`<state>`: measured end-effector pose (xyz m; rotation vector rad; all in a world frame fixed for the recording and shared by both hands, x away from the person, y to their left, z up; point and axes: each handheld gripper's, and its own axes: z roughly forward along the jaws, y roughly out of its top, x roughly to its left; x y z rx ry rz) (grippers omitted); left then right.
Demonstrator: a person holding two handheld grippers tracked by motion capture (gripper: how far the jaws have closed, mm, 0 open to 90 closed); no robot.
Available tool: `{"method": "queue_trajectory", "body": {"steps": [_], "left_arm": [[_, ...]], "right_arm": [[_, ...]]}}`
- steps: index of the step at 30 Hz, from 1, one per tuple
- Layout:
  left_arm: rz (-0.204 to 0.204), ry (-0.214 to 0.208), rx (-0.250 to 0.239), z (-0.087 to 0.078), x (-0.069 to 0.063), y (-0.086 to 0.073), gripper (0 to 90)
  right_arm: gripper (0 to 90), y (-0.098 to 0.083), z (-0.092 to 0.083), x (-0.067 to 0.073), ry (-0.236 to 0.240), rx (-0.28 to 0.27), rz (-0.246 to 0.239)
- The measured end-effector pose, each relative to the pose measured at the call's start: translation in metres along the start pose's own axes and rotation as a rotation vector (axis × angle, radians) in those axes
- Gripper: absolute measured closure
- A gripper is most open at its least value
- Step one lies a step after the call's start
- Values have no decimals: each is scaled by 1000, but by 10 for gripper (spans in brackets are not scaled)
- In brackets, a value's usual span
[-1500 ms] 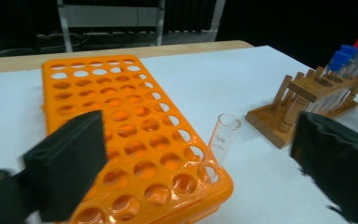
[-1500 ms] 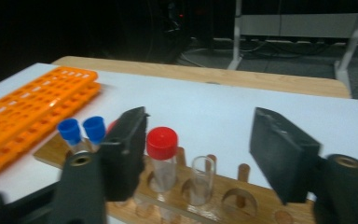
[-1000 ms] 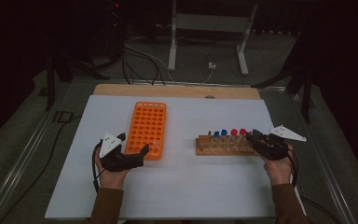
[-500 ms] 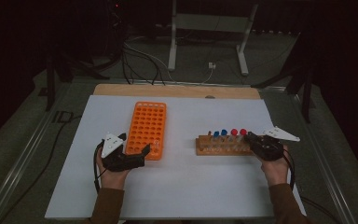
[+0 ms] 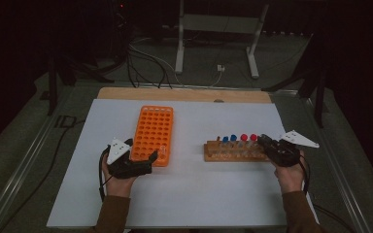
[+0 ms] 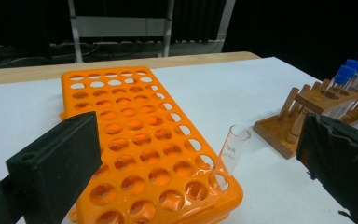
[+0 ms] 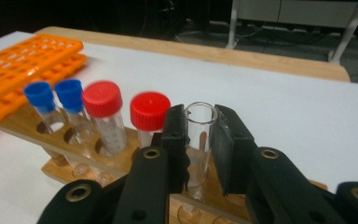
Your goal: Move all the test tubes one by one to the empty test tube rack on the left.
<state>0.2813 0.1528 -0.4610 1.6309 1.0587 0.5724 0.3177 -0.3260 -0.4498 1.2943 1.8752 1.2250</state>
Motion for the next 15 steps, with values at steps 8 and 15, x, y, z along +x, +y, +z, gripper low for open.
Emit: {"method": "queue_trajectory", "body": {"steps": [8,15], "left_arm": [[8,1,0,0,-1,0,8],[15,2,-6,0,-3,1,8]], "right_arm": [[759,10,-13,2,4,-59,-9],[759,24,-32,2,11,-130,-11]]}}
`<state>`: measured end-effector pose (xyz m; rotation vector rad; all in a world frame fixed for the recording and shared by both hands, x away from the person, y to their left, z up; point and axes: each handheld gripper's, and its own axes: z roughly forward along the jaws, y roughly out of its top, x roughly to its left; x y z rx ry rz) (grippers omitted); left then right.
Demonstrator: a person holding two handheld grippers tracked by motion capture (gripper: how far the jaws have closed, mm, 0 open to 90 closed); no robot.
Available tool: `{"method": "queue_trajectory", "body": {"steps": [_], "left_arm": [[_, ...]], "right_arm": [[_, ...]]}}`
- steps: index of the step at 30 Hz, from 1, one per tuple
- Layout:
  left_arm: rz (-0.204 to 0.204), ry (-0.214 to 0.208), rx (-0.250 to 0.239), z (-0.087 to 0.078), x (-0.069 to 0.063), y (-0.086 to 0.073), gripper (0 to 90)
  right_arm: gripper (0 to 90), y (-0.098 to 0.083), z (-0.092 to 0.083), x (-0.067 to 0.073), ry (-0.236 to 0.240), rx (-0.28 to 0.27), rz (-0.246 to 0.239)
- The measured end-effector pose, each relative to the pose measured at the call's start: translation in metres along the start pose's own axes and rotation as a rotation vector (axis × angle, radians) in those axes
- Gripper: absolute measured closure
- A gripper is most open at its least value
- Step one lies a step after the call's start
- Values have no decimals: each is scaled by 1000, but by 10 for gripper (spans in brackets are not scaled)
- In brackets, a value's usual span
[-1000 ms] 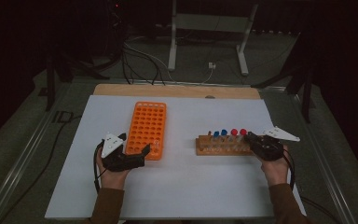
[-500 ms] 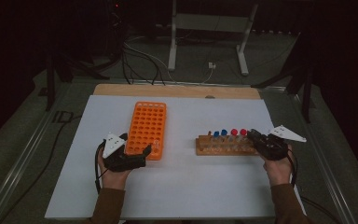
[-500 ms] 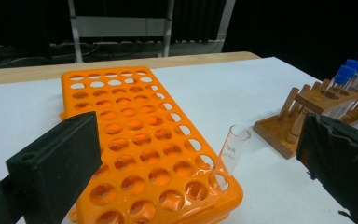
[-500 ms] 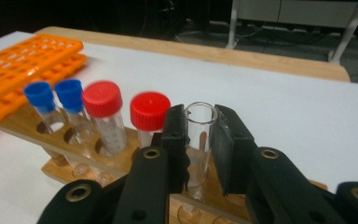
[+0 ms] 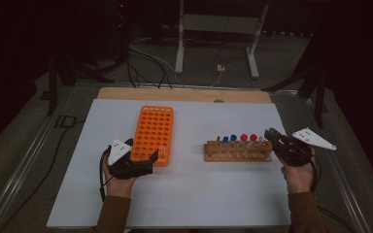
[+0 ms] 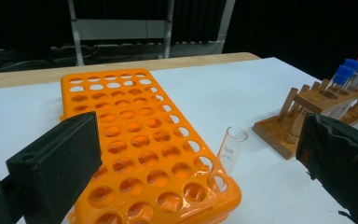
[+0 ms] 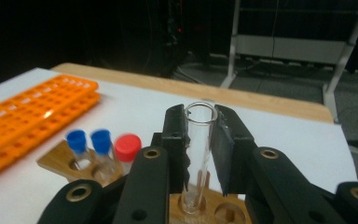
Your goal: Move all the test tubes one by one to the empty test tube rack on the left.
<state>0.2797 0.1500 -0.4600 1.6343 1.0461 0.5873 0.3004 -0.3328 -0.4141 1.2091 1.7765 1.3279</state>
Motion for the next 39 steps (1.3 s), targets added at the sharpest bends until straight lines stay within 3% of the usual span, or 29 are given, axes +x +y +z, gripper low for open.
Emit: {"method": "queue_trajectory", "body": {"steps": [7,16,25,39], "left_arm": [[12,-8,-1,1,-4,1,9],[51,-29,-5,3,-19,5,13],[126,-104,5,20,-48,16,22],[195,-267,19,65,-110,29,46]], "right_arm": [[759,14,-12,11,42,-35,-31],[759,15,-7,28,147,-7,-28],[758,13,2,52,247,18,-36],[758,3,16,76,323,78,-58]]}}
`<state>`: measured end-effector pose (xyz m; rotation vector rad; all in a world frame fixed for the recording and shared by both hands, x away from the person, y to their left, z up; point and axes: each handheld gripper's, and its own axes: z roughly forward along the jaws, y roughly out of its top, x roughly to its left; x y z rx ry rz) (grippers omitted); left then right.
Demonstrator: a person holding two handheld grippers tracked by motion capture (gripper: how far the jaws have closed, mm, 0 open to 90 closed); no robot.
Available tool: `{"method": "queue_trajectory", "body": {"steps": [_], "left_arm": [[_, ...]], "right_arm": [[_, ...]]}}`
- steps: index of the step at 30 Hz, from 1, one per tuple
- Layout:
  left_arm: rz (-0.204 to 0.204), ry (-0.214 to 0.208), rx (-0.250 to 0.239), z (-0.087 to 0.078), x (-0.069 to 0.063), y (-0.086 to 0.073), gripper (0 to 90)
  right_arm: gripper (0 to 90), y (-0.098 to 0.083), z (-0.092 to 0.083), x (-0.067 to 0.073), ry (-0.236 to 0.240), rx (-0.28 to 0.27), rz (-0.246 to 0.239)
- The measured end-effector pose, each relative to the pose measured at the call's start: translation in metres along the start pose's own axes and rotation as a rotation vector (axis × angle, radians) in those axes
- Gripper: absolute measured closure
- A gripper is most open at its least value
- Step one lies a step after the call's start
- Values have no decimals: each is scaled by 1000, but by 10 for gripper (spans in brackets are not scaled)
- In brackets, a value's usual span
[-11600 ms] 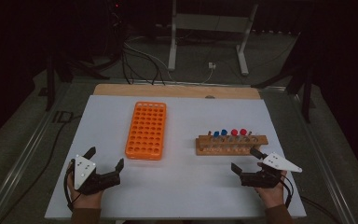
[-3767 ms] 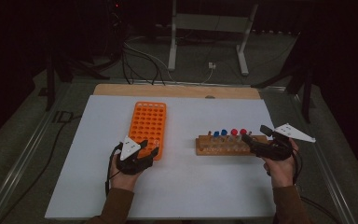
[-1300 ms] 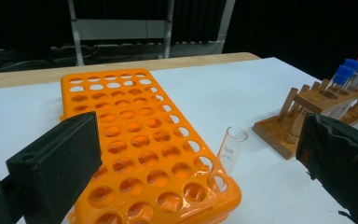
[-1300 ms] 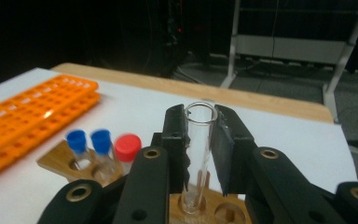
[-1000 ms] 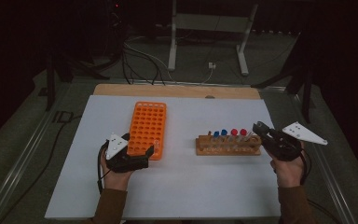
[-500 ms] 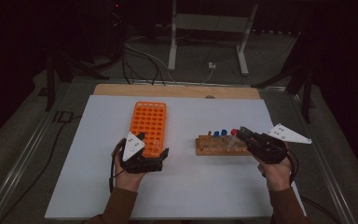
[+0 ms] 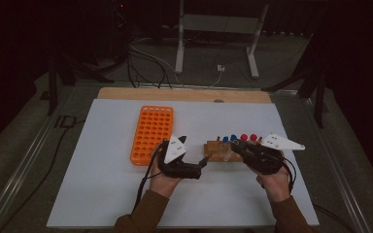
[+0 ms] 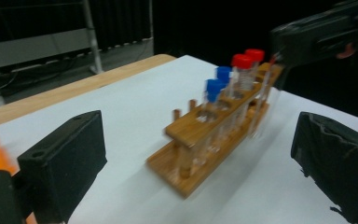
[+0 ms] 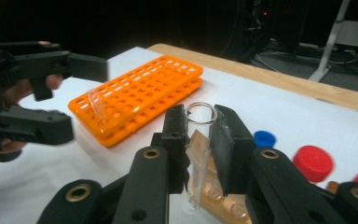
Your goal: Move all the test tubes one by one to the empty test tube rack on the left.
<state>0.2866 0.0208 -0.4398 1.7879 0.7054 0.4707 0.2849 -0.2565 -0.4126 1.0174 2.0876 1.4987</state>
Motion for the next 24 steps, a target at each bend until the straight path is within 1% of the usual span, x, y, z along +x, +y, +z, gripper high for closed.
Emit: {"method": "queue_trajectory", "body": {"steps": [2,4,6,8,9,10,12,13,15,16,17,20,22,23,24], "left_arm": [[-6,-22,-6,7,-5,1,63],[-10,-40,-1,14,-11,0,79],[-3,-57,8,20,-15,-1,80],[4,-63,19,26,-20,-1,99],[4,-70,22,28,-22,-1,126],[7,-74,29,31,-24,0,126],[12,-80,41,34,-27,0,183],[13,-87,47,36,-29,0,183],[10,-94,51,38,-31,0,272],[6,-99,50,38,-31,0,350],[7,-103,49,39,-32,0,350],[14,-116,44,39,-33,0,476],[26,-119,42,39,-35,1,592],[34,-116,46,39,-36,2,592],[38,-118,46,39,-37,2,620]], "right_arm": [[758,-1,2,2,6,5,-3],[757,-1,3,3,12,9,-4],[757,-2,4,5,20,10,-1],[757,-2,5,5,23,12,-4],[757,-2,6,6,28,14,-1],[757,-2,6,6,28,14,-1],[757,-2,7,8,33,15,-1],[757,-2,7,8,35,17,-1],[757,-3,8,10,40,21,-6],[757,-3,9,11,44,24,-7],[757,-3,9,11,44,24,-7],[757,-3,10,13,50,28,-12],[756,-4,11,14,54,30,-14],[756,-4,11,14,54,30,-14],[757,-3,11,15,55,30,-13]]}}
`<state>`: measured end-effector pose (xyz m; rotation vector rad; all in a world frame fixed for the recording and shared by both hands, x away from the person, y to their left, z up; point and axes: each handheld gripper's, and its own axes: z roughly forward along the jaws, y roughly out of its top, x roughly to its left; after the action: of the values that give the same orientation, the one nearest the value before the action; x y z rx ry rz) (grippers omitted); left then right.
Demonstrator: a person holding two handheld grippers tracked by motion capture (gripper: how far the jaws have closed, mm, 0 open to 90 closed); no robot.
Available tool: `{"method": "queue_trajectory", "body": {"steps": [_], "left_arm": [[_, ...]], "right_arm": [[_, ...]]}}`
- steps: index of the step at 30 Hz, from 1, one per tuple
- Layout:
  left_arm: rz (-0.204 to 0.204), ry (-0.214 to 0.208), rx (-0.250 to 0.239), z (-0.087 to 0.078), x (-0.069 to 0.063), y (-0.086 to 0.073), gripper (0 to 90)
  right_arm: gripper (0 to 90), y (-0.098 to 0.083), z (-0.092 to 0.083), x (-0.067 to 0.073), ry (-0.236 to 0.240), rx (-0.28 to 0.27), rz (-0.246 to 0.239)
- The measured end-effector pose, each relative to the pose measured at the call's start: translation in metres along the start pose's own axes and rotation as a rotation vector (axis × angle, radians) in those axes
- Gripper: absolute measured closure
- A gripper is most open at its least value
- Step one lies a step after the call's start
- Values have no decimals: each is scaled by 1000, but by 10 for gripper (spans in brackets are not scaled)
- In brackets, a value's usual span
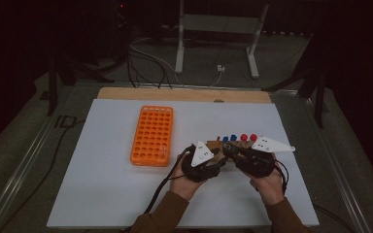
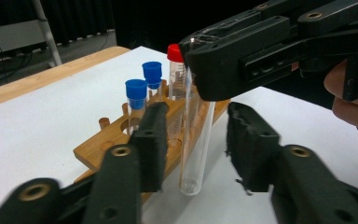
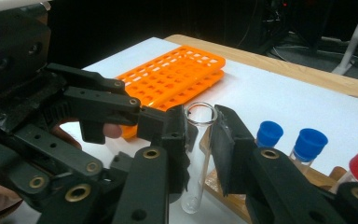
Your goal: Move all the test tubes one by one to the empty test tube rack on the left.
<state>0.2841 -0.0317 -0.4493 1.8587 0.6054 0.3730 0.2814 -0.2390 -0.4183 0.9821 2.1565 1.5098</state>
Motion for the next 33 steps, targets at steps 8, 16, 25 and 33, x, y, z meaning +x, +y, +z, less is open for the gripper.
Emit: {"method": "queue_trajectory", "body": {"steps": [8,16,25,33], "left_arm": [[18,13,16,3,-2,1,741],[33,21,21,4,-3,1,768],[19,45,18,1,2,2,770],[-4,83,4,-14,16,0,769]], "right_arm": [[758,-1,2,2,9,7,-2],[757,-1,2,3,14,6,-4],[566,2,-4,-2,-8,-26,27],[256,4,-14,-14,-64,-92,89]]}}
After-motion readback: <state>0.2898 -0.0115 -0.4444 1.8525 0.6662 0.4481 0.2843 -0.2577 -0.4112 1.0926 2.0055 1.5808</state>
